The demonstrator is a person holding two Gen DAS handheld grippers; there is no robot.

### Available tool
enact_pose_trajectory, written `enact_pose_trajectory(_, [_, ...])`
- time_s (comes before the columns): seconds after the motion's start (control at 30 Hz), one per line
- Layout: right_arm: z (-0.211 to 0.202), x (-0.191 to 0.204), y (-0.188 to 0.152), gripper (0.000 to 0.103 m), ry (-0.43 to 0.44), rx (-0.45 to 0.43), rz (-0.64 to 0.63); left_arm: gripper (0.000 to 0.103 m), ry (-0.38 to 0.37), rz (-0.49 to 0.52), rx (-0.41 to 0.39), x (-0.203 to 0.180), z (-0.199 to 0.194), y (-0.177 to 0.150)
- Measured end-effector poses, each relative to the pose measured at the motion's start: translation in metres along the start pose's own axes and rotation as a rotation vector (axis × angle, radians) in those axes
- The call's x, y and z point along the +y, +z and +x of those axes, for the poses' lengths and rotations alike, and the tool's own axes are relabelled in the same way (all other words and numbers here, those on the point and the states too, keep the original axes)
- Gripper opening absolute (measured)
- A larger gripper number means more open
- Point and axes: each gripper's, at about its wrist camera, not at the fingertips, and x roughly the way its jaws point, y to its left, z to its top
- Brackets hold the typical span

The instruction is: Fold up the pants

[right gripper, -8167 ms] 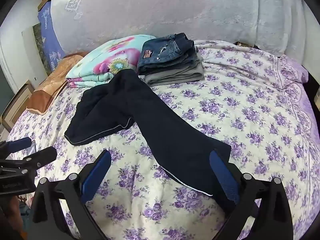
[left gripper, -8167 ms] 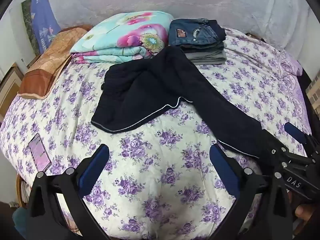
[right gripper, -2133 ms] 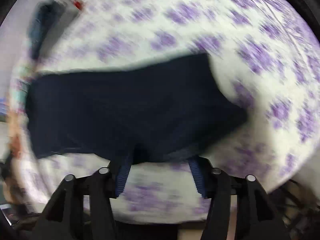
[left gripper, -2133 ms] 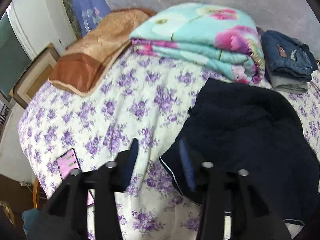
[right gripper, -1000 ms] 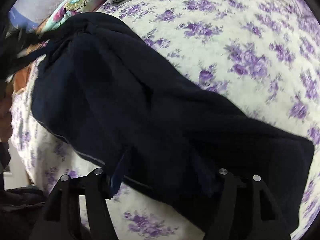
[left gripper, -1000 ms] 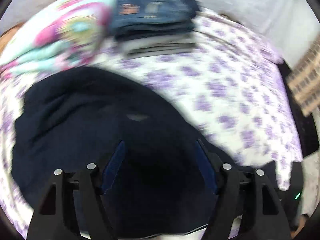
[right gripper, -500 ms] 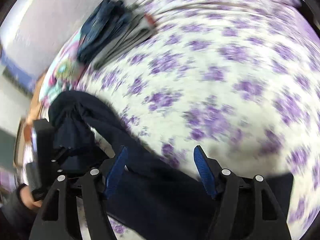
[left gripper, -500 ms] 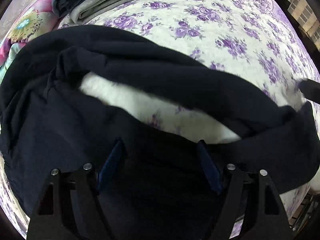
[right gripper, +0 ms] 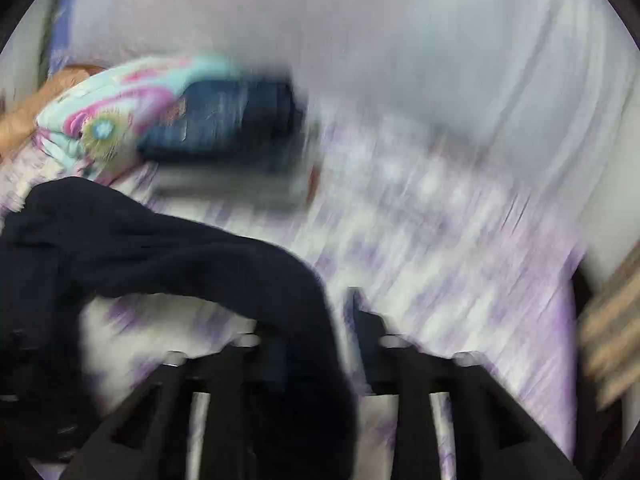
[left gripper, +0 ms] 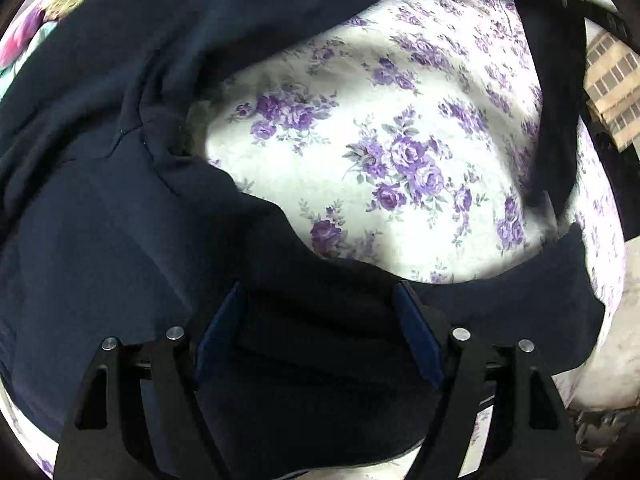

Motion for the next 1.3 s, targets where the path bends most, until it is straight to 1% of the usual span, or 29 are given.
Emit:
enact_pose_trajectory(0.03, [0.004,0.006,-0.002,0.1,-0.001,0.006,-0.033,0.074,-0.008,-0.012,0.003,0.002,-0.003,0.0])
enact_pose_trajectory(0.07, [0.018,0.012,-0.01,0.098,0.221,0.138,-0.031,0.074,-0.021,-0.027,0.003,0.006,-0.007,0.001])
enact_pose_trajectory(0.1, [0.03,0.016,-0.021,0.092,0.427,0.287,0.004,0.074,-0.036,-0.045,-0.008,0.014,-0.015,0.001])
enact_pose_trajectory(0.13, [0.04,0.016,-0.033,0.086,0.534,0.388,0.053,0.074,-0.044,-0.057,-0.021,0.022,-0.022,0.002])
enact_pose_trajectory(0.17, [0.043,0.009,-0.05,0.081,0.521,0.418,0.095,0.075,-0.045,-0.078,-0.042,0.034,-0.031,0.0])
enact_pose_trajectory(0.23, [0.047,-0.015,-0.071,0.083,0.497,0.422,0.169,0.076,-0.025,-0.13,-0.066,0.052,-0.038,-0.004])
enact_pose_trajectory(0.27, [0.054,-0.028,-0.08,0.083,0.491,0.432,0.241,0.076,-0.02,-0.162,-0.079,0.064,-0.045,-0.007])
enact_pose_trajectory(0.3, [0.065,-0.047,-0.094,0.083,0.478,0.451,0.364,0.076,-0.016,-0.204,-0.103,0.079,-0.053,-0.009])
enact_pose_trajectory(0.37, [0.085,-0.077,-0.109,0.083,0.417,0.47,0.556,0.08,0.016,-0.271,-0.147,0.102,-0.063,-0.008])
enact_pose_trajectory(0.4, [0.09,-0.079,-0.116,0.083,0.391,0.467,0.6,0.082,0.04,-0.308,-0.175,0.115,-0.07,-0.011])
enact_pose_trajectory(0.47, [0.103,-0.079,-0.117,0.083,0.359,0.45,0.632,0.085,0.072,-0.365,-0.203,0.137,-0.079,-0.014])
enact_pose_trajectory(0.5, [0.113,-0.076,-0.116,0.083,0.347,0.452,0.607,0.085,0.088,-0.397,-0.2,0.147,-0.08,-0.017])
enact_pose_trajectory(0.57, [0.133,-0.062,-0.12,0.081,0.317,0.506,0.525,0.085,0.098,-0.429,-0.184,0.165,-0.083,-0.021])
enact_pose_trajectory(0.6, [0.148,-0.054,-0.123,0.06,0.316,0.539,0.488,0.085,0.104,-0.435,-0.182,0.169,-0.084,-0.023])
enact_pose_trajectory(0.67, [0.156,-0.044,-0.125,0.034,0.363,0.565,0.5,0.085,0.124,-0.434,-0.174,0.172,-0.083,-0.031])
enact_pose_trajectory(0.7, [0.158,-0.048,-0.121,0.01,0.353,0.564,0.509,0.085,0.135,-0.43,-0.162,0.174,-0.082,-0.034])
enact_pose_trajectory(0.73, [0.154,-0.056,-0.112,0.011,0.354,0.535,0.504,0.085,0.146,-0.428,-0.148,0.172,-0.081,-0.035])
enact_pose_trajectory(0.77, [0.139,-0.068,-0.097,0.011,0.285,0.459,0.476,0.085,0.153,-0.431,-0.136,0.173,-0.079,-0.036])
enact_pose_trajectory(0.8, [0.115,-0.087,-0.076,0.011,0.161,0.353,0.426,0.085,0.151,-0.435,-0.136,0.175,-0.082,-0.04])
enact_pose_trajectory(0.83, [0.096,-0.1,-0.065,0.011,0.088,0.29,0.399,0.085,0.147,-0.443,-0.14,0.178,-0.083,-0.042])
enact_pose_trajectory(0.87, [0.081,-0.111,-0.058,0.011,0.061,0.243,0.387,0.085,0.145,-0.451,-0.142,0.176,-0.084,-0.044])
enact_pose_trajectory(0.93, [0.04,-0.127,-0.05,0.013,0.055,0.12,0.323,0.085,0.134,-0.466,-0.143,0.178,-0.081,-0.043])
enact_pose_trajectory(0.97, [0.028,-0.127,-0.054,0.023,0.07,0.09,0.272,0.085,0.128,-0.472,-0.143,0.178,-0.08,-0.042])
enact_pose_trajectory(1.0, [0.019,-0.126,-0.066,0.059,0.126,0.112,0.222,0.085,0.125,-0.473,-0.139,0.177,-0.078,-0.041])
enact_pose_trajectory(1.03, [0.019,-0.123,-0.084,0.073,0.209,0.208,0.194,0.085,0.124,-0.47,-0.137,0.177,-0.077,-0.041])
enact_pose_trajectory(1.1, [0.024,-0.117,-0.122,0.076,0.225,0.369,0.147,0.085,0.124,-0.451,-0.135,0.174,-0.075,-0.041])
enact_pose_trajectory(1.17, [0.028,-0.123,-0.159,0.076,0.191,0.465,0.179,0.085,0.139,-0.429,-0.129,0.172,-0.073,-0.04])
enact_pose_trajectory(1.23, [0.034,-0.133,-0.173,0.076,0.169,0.492,0.3,0.085,0.138,-0.427,-0.126,0.172,-0.071,-0.039])
enact_pose_trajectory(1.3, [0.045,-0.147,-0.178,0.077,0.172,0.456,0.473,0.085,0.139,-0.432,-0.119,0.172,-0.07,-0.037])
